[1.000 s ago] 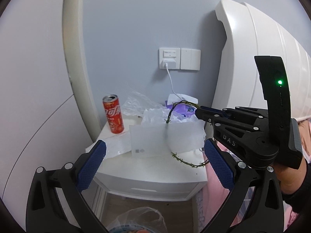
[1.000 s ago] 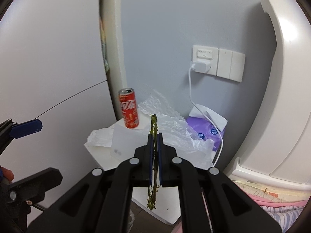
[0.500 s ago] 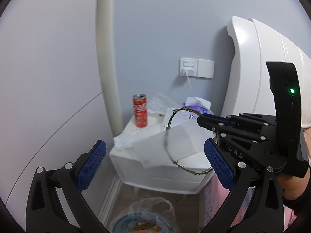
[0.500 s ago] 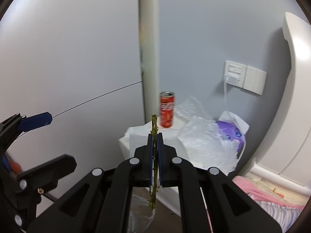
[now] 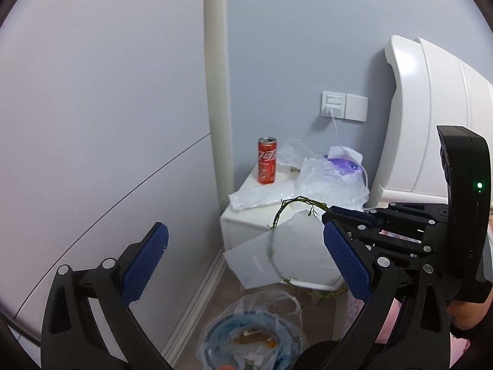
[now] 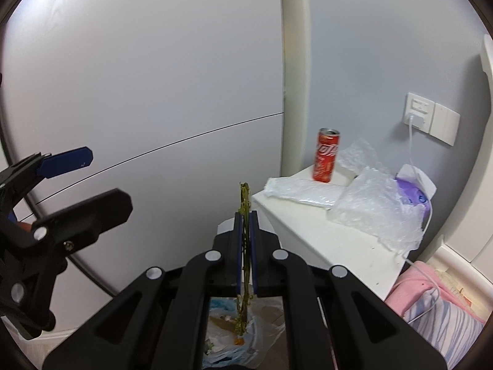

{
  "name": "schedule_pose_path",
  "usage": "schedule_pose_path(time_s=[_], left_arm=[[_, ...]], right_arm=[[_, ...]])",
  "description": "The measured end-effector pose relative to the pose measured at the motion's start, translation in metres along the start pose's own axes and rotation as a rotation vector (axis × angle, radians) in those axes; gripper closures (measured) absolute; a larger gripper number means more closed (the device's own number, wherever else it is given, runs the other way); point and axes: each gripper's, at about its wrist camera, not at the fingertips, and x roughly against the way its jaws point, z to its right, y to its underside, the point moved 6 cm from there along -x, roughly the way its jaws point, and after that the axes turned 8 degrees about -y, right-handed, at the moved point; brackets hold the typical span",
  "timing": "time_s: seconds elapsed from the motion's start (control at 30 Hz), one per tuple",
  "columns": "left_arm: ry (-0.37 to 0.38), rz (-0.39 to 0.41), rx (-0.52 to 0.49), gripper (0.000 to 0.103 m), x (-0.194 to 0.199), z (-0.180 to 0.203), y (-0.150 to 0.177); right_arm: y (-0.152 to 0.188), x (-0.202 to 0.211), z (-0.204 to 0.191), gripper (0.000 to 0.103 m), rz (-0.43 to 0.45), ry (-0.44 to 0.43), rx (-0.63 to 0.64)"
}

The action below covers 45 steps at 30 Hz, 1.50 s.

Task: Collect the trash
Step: 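Lower the wreath into the wastebasket and open the right gripper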

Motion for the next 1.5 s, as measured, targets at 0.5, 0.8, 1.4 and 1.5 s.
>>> schedule_pose_path(time_s=[0.5, 0.8, 1.4, 1.5], left_arm=[[-0.083, -0.045, 0.053, 0.005, 0.032, -0.022, 0.053], [-0.118, -0.101, 0.092, 0.005, 0.031, -0.029, 0.093], [-0.096, -0.245, 0.129, 0.005, -0.023, -0.028, 0.16], [-0.086, -0.273, 0.138, 0.005, -0.036, -0.028, 0.171]], right_arm=[[0.033, 0.0, -0.054, 0.097, -0.038, -0.089, 0.057], [0.057, -0.011, -0.068, 0.097, -0.088, -0.122, 0.082], [0.105, -0.059, -0.059, 0.097, -0.233, -0.154, 0.093], [0.113, -0.071, -0.054, 0.097, -0.266, -0.157, 0.1]])
